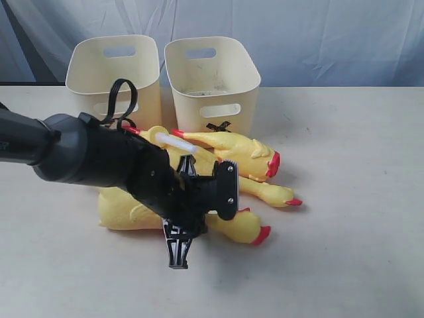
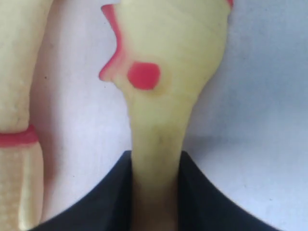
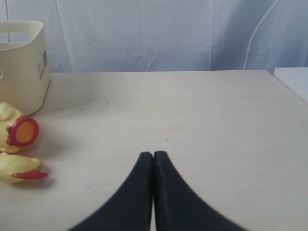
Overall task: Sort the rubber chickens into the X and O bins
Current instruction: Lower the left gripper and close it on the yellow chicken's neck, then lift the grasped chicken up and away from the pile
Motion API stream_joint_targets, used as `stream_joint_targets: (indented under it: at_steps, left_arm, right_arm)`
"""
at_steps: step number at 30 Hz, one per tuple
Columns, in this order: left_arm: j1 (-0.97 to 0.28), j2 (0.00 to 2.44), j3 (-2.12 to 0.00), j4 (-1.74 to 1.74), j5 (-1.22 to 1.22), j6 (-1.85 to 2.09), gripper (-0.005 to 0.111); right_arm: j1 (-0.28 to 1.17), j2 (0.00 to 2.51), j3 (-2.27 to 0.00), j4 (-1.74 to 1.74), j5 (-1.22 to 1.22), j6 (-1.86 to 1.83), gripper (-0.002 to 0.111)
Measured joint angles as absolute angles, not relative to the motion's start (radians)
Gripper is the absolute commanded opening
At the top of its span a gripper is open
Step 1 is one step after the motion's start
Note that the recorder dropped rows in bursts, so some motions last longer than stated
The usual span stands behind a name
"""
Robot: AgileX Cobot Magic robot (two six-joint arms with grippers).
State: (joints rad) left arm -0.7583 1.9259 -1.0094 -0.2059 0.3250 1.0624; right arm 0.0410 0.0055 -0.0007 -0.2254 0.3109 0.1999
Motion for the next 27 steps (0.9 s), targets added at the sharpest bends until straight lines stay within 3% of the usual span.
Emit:
stream_joint_targets:
  at_steps: [18,27]
  left_arm:
    - [-0.758,1.835,-1.024,-0.210,0.428,0.919,0.001]
    - [-0.758,1.796,-1.071,-0.193,0.561,0.755,0.000]
  right_arm:
    - [0.041,0.005,-0.001,-0.225,0.311,0.200,-0.001]
    - [0.041,0.005,-0.001,-0.224,0.311,0.202,-0.001]
